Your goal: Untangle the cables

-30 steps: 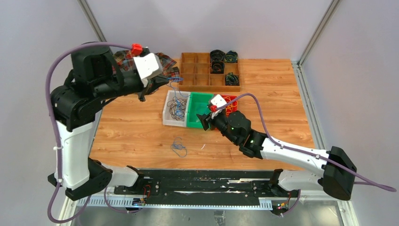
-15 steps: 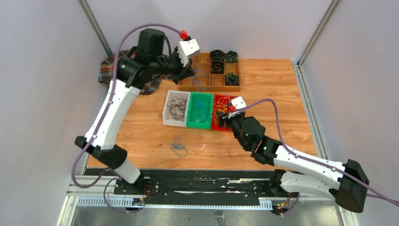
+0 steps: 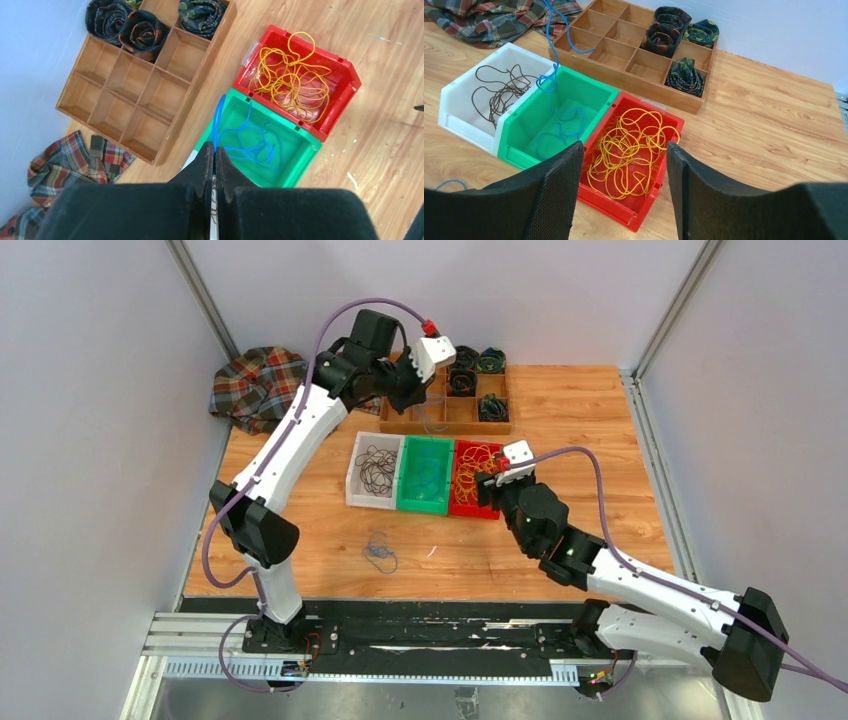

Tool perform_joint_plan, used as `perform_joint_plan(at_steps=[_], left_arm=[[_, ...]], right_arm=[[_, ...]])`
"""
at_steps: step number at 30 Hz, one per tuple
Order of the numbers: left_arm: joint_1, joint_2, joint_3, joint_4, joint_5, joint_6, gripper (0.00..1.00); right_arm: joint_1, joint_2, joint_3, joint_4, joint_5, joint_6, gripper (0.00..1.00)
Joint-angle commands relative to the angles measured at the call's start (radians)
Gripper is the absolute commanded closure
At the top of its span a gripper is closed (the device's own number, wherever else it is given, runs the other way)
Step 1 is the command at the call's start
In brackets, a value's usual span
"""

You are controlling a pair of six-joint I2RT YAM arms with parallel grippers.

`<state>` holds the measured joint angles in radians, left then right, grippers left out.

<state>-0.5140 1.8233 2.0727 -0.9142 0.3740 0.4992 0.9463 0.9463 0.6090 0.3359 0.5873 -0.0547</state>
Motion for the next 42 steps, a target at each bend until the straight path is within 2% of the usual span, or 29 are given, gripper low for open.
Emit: perform_joint_plan(at_steps=[1,8,15,22,26,27,29,30,31,34,36,37,42], left_arm=[[-0.005,-0.016,-0.049,0.089,-0.04,0.034,1.0],[-0.003,-0.035,-0.163,0.157,-0.058,0.033,1.0],[-0.003,-0.002,-0.19,0.164,-0.083,0.026,1.0],[-0.015,-0.01,-0.339,0.171,-0.061,-0.022,0.99],[-0.028,-0.01,-0.392,0.17,-0.07,-0.049,0.94],[-0.029,-0.012,-0.401,0.169,-0.076,-0.054,0.92],[-0.029,-0.021,-0.413,0.162,-0.093,-0.054,0.78],[-0.028,-0.027,-0.416,0.152,-0.098,-0.048,0.67],[-0.029,-0.038,-0.416,0.128,-0.095,-0.034,0.51],[-0.027,-0.063,-0.391,0.056,-0.089,-0.006,0.29],[-0.026,-0.086,-0.351,-0.012,-0.087,-0.007,0.07],[-0.025,-0.104,-0.33,-0.042,-0.09,-0.011,0.02],[-0.018,-0.244,-0.258,-0.144,-0.19,-0.027,0.02]], right_arm=[[-0.032,-0.015,0.034,-0.005,0.005,0.021,0.38],[-0.067,-0.054,0.024,-0.032,0.001,0.036,0.37],[-0.09,-0.083,0.01,-0.038,-0.021,0.047,0.37],[-0.092,-0.076,0.012,-0.047,-0.05,0.083,0.35],[-0.091,-0.067,0.039,-0.073,-0.052,0.085,0.31],[-0.092,-0.061,0.051,-0.086,-0.049,0.085,0.3],[-0.092,-0.049,0.076,-0.106,-0.059,0.078,0.3],[-0.092,-0.042,0.086,-0.114,-0.062,0.074,0.29],[-0.092,-0.034,0.097,-0.122,-0.062,0.073,0.29],[-0.091,-0.014,0.134,-0.167,-0.073,0.087,0.29],[-0.092,-0.005,0.152,-0.19,-0.091,0.094,0.29],[-0.092,0.001,0.161,-0.2,-0.103,0.097,0.28],[-0.087,0.047,0.189,-0.251,-0.178,0.125,0.28]])
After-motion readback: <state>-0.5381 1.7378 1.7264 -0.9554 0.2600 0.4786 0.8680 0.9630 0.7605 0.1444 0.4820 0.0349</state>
